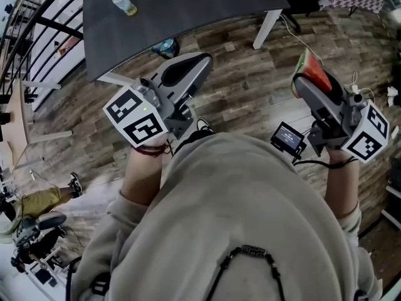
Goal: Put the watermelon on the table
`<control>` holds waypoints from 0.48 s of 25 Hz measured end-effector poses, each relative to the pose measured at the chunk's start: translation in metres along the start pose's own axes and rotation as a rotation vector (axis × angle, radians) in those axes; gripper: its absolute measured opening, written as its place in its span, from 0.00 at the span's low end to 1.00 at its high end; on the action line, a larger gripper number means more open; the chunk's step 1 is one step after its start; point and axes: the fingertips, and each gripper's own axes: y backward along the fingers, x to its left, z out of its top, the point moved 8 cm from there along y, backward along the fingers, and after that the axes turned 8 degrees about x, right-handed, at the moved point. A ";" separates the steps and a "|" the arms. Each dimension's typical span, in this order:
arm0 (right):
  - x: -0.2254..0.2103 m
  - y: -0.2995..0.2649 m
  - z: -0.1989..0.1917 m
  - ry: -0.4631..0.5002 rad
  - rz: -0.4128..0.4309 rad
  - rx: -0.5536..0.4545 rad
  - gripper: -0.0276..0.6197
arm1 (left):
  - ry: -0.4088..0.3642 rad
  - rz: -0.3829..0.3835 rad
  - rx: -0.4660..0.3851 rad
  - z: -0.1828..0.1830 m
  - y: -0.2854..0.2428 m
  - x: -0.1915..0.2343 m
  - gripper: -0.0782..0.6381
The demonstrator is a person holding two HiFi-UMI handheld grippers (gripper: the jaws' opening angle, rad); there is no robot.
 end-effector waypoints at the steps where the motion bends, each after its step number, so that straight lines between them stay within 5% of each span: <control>1: 0.000 -0.007 0.003 0.002 -0.007 -0.002 0.35 | -0.001 -0.009 -0.001 0.003 0.001 0.008 0.10; 12: 0.012 -0.096 0.033 -0.044 0.031 -0.022 0.35 | -0.016 -0.041 0.004 0.019 0.059 0.078 0.10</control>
